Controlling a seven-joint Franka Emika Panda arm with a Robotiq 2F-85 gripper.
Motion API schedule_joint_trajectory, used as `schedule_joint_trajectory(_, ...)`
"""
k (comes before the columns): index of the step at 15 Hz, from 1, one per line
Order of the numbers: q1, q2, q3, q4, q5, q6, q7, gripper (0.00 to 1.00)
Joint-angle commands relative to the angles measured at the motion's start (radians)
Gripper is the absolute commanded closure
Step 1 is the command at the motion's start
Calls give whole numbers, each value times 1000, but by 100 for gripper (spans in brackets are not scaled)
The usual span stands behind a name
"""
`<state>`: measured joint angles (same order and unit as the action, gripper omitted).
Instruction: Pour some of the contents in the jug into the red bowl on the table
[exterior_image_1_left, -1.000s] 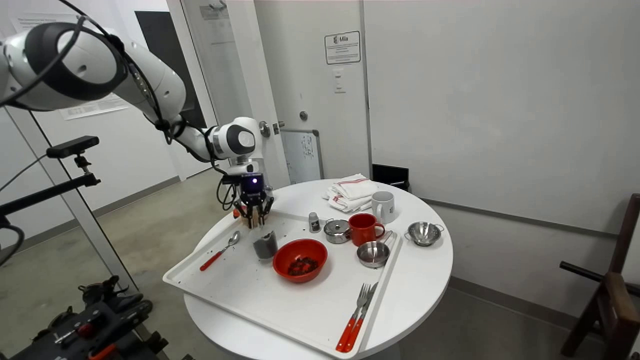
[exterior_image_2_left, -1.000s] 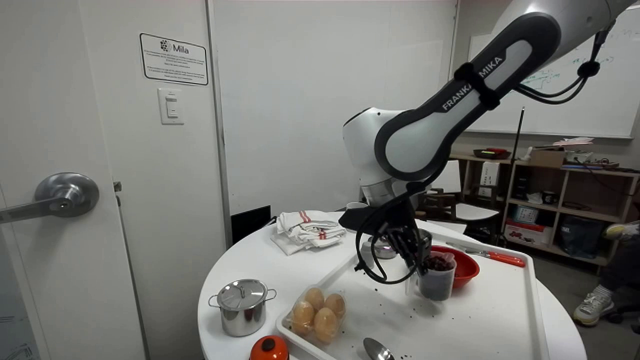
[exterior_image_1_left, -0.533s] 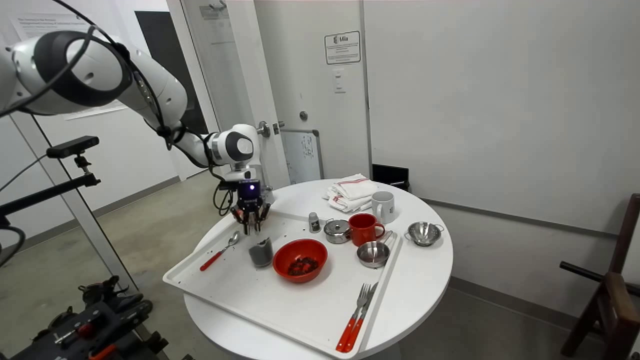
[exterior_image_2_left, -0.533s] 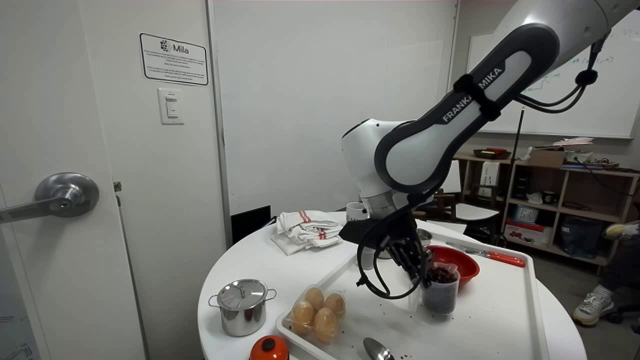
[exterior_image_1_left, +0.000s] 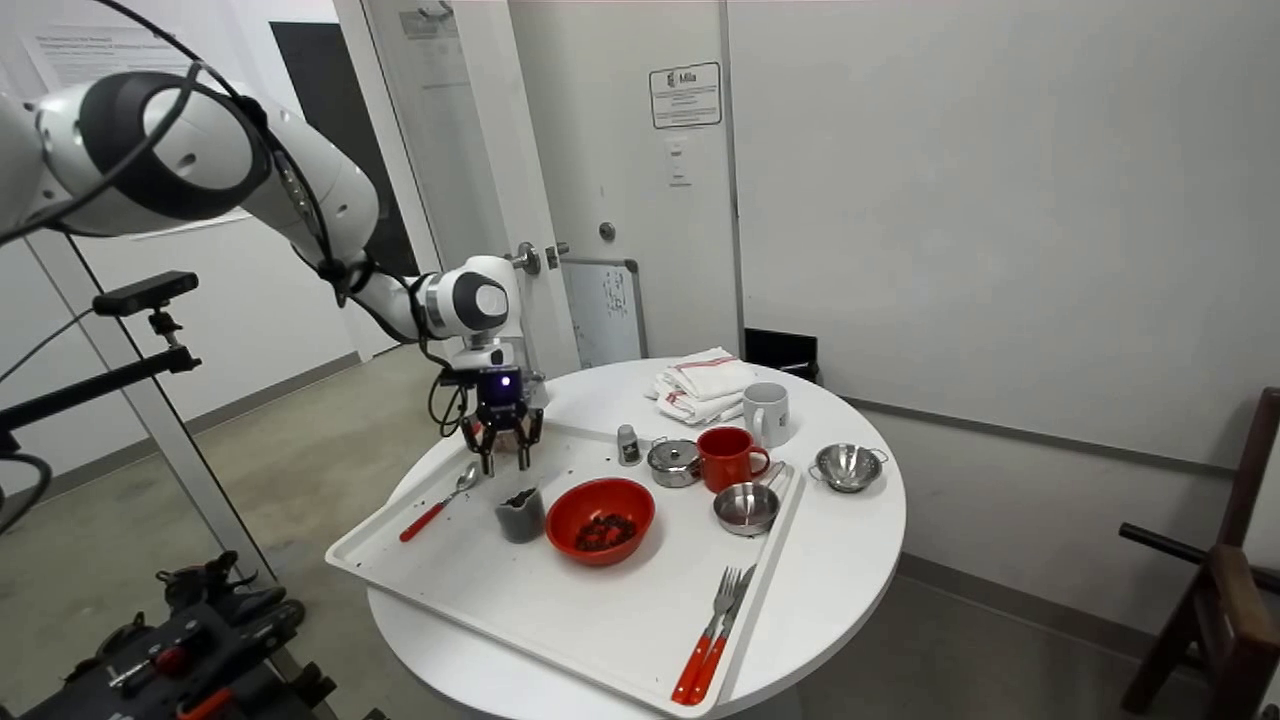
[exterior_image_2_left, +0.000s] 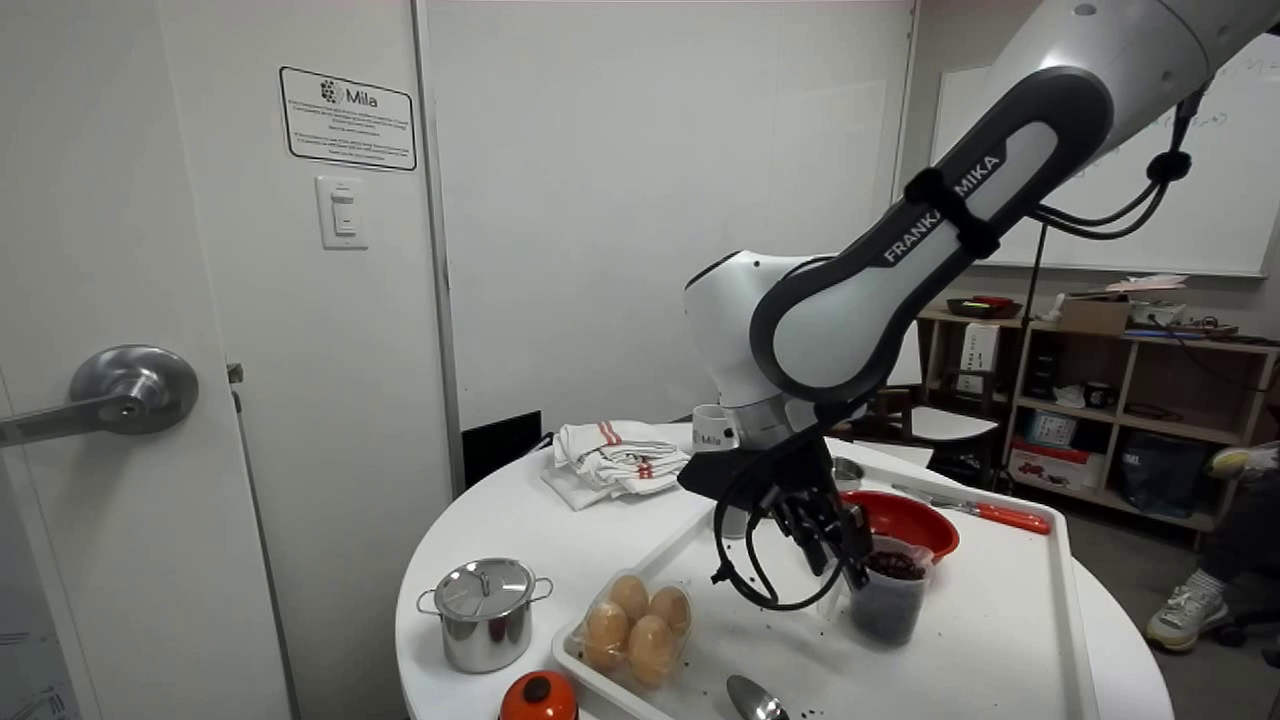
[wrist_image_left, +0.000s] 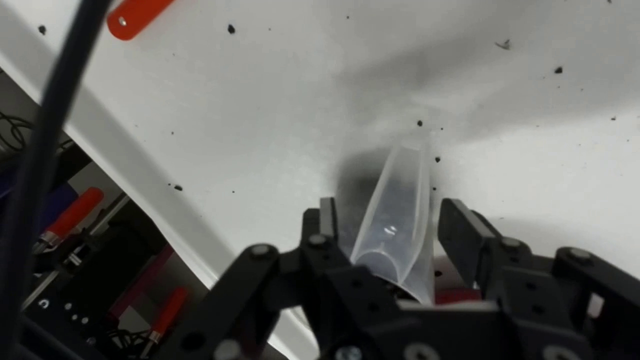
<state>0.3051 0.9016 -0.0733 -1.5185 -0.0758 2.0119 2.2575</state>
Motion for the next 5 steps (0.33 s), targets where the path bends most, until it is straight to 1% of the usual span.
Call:
schedule_joint_trajectory(1, -16, -43, 9, -34, 5, 45, -1, 12)
schedule_joint_trajectory(2, -8, -2, 6, 4, -4, 13, 3, 3)
schedule_joint_trajectory(3, -9, -4, 6, 5, -4, 13, 2, 22)
schedule_joint_trajectory(5, -9, -2, 6, 5, -4, 12, 2, 7)
